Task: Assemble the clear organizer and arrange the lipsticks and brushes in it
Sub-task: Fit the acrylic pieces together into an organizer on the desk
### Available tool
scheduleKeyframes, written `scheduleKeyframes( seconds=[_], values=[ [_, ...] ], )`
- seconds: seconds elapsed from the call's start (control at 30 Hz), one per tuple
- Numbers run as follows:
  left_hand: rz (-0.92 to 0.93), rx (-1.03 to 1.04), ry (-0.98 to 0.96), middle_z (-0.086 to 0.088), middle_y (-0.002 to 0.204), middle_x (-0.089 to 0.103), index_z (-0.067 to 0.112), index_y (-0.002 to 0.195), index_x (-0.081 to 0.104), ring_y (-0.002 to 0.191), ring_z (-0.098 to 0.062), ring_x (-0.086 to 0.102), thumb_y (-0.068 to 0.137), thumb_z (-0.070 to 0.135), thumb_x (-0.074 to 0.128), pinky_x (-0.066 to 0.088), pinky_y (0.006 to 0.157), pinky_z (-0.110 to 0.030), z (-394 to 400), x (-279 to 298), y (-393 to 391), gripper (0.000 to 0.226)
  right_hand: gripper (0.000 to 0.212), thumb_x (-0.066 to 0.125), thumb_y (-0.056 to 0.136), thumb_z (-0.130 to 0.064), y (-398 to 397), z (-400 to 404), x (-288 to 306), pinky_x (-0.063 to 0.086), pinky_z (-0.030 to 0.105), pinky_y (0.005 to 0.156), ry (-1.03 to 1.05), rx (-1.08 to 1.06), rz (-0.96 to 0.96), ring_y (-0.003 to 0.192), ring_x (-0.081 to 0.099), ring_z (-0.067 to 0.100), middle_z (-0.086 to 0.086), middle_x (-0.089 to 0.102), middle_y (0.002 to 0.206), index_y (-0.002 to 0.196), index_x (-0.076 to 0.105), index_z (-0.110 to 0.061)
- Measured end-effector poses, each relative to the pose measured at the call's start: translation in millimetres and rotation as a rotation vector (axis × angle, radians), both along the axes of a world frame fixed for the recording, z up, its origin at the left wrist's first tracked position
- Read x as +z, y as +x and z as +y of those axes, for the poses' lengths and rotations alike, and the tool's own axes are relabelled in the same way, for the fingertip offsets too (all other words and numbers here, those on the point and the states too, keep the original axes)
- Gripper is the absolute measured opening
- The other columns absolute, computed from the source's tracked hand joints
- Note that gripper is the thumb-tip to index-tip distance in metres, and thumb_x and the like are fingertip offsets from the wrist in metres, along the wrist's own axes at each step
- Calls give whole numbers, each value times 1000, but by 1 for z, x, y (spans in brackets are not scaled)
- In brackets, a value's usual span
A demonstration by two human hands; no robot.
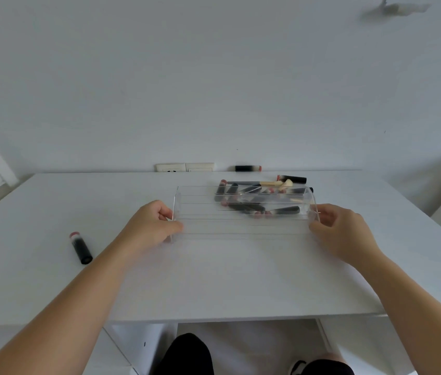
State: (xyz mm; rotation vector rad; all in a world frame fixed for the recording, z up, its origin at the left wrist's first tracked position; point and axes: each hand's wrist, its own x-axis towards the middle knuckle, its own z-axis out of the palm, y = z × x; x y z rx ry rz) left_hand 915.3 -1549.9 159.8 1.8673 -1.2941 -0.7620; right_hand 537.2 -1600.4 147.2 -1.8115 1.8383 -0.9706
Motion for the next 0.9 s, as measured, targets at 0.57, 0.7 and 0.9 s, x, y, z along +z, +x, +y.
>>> scheduleKeyframes(
  seconds=[0.57, 0.7, 0.9],
  values=[
    [-80, -82, 90, 1, 71, 56, 15, 83, 55, 62, -17, 61, 78, 23, 85, 49, 72, -34, -6, 8, 3, 32, 13, 65, 88, -37, 1, 11, -6, 42, 18, 64, -98, -6, -32, 80, 65, 2, -31, 66, 77, 97, 73, -42],
    [-63, -95, 138, 1, 71, 59, 16, 83, 54, 64, -18, 61, 76, 25, 87, 48, 73, -33, -9, 9, 6, 35, 12, 66, 87, -36, 2, 11, -5, 40, 13, 63, -98, -13, -60, 75, 56, -18, -34, 64, 71, 92, 71, -46],
    [-59, -102, 164, 1, 71, 62, 16, 83, 55, 61, -16, 62, 74, 26, 88, 45, 64, -29, -10, 11, 6, 36, 11, 66, 87, -39, 2, 11, -4, 41, 14, 63, -91, -13, -76, 78, 56, -19, -33, 66, 76, 93, 72, -45]
  ],
)
